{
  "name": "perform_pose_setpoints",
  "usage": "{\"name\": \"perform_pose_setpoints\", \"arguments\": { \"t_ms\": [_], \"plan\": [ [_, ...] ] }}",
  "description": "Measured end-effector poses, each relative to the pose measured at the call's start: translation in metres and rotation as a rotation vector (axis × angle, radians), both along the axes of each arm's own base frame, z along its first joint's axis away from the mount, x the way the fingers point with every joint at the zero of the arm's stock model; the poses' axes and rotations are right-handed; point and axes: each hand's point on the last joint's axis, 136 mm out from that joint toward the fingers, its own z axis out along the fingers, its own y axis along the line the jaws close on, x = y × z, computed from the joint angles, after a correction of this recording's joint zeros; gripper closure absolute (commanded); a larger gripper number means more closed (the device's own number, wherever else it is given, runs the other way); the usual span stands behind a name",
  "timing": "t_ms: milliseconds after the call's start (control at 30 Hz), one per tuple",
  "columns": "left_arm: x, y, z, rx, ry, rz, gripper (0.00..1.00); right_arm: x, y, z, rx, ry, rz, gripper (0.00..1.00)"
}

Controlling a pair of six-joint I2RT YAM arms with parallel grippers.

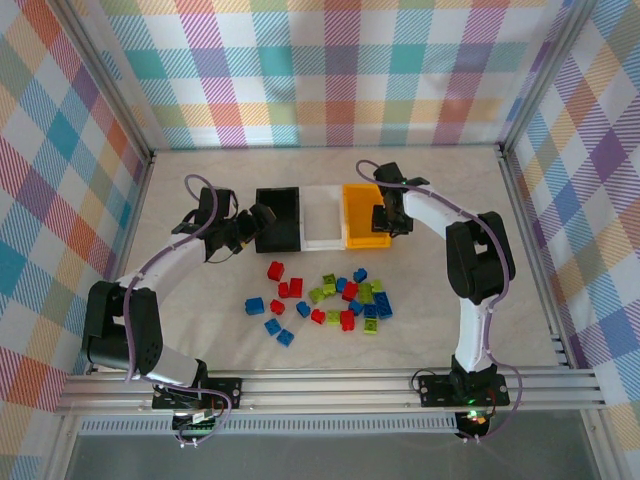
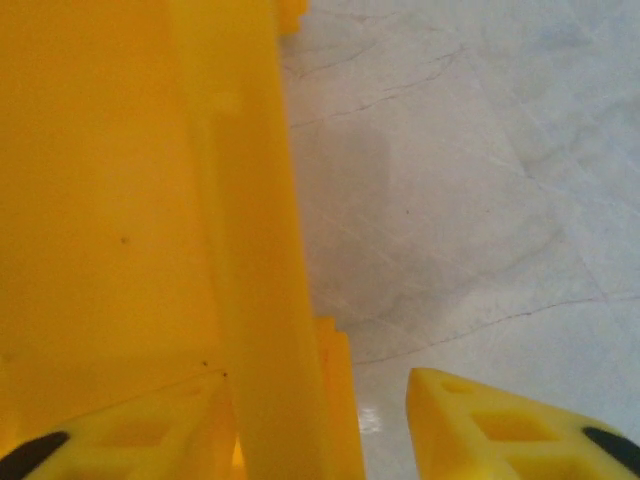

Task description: Sort the legos into containers by color

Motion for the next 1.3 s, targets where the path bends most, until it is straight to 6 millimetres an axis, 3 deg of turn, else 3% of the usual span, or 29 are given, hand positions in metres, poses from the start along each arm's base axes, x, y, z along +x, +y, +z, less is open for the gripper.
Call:
{"name": "perform_pose_setpoints", "arguments": {
  "t_ms": [167, 233, 267, 400, 467, 600, 700, 967, 1300],
  "plan": [
    [-0.004, 0.001, 0.015, -0.007, -0.029, -0.001, 0.13, -0.001, 0.003, 0.014, 0.032, -0.031, 0.005, 0.3],
    [-0.006, 0.0, 0.025, -0.015, -0.054, -0.004, 0.06, -0.008, 0.006, 0.028, 0.064, -0.056, 0.016, 0.28],
    [-0.007, 0.0, 0.03, -0.019, -0.068, -0.006, 0.0, -0.015, 0.007, 0.037, 0.079, -0.07, 0.022, 0.27],
    [-0.022, 0.0, 0.044, -0.041, -0.108, -0.017, 0.0, -0.058, 0.016, 0.054, 0.13, -0.084, 0.077, 0.26],
    [-0.031, -0.001, 0.045, -0.047, -0.114, -0.026, 0.0, -0.085, 0.022, 0.049, 0.145, -0.058, 0.113, 0.26],
    [-0.048, -0.004, 0.036, -0.061, -0.096, -0.042, 0.0, -0.14, 0.032, 0.018, 0.133, 0.059, 0.183, 0.31],
    [-0.054, -0.005, 0.028, -0.068, -0.074, -0.044, 0.0, -0.165, 0.039, 0.0, 0.117, 0.126, 0.219, 0.37],
    [-0.062, -0.001, 0.031, -0.066, -0.091, -0.023, 0.0, -0.165, 0.045, -0.015, 0.101, 0.139, 0.214, 0.46],
    [-0.062, 0.001, 0.033, -0.062, -0.1, -0.018, 0.0, -0.16, 0.04, -0.023, 0.062, 0.132, 0.195, 0.67]
  ]
}}
